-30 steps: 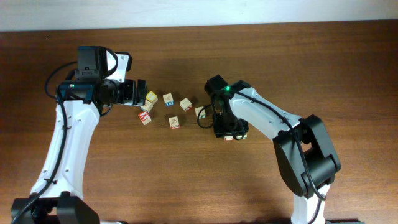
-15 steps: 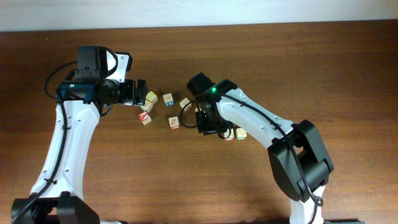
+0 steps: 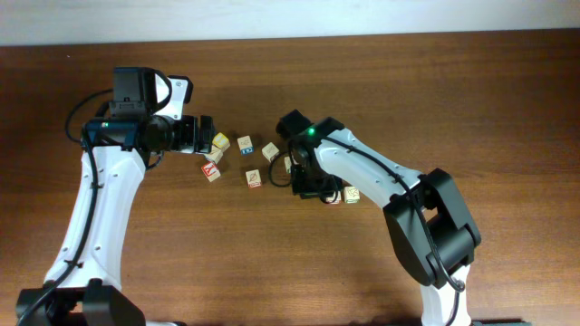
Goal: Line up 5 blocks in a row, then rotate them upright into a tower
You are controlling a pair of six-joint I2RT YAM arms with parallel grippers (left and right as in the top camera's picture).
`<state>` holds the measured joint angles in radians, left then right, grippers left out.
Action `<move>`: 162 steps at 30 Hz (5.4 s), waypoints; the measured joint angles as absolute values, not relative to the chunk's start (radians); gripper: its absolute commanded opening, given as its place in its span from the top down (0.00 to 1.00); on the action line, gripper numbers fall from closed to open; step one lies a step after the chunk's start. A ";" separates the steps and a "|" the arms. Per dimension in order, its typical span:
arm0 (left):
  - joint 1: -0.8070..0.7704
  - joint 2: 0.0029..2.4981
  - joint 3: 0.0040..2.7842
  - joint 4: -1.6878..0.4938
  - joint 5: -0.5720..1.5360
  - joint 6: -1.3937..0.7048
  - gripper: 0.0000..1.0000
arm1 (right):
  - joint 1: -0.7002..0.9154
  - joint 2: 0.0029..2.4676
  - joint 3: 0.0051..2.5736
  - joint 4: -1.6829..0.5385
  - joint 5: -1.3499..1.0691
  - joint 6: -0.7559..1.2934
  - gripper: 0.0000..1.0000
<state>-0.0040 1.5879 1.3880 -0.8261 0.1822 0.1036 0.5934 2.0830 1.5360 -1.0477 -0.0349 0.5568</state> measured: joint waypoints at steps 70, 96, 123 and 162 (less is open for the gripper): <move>-0.004 1.588 1.388 -0.826 0.182 0.104 0.01 | 0.564 2.148 1.747 -0.878 -0.052 0.302 0.59; -0.004 1.588 1.388 -0.826 0.182 0.104 0.01 | 0.519 2.197 1.747 -0.884 -0.097 0.311 0.88; -0.004 1.588 1.388 -0.826 0.182 0.104 0.01 | 0.509 2.199 1.716 -0.921 -0.110 0.309 0.78; -0.004 1.588 1.388 -0.826 0.182 0.103 0.01 | 0.448 2.246 1.767 -0.875 -0.365 0.338 0.73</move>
<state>-0.0040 1.5879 1.3880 -0.8265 0.1822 0.1032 0.4477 2.2463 1.7668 -0.8749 -0.3653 0.3378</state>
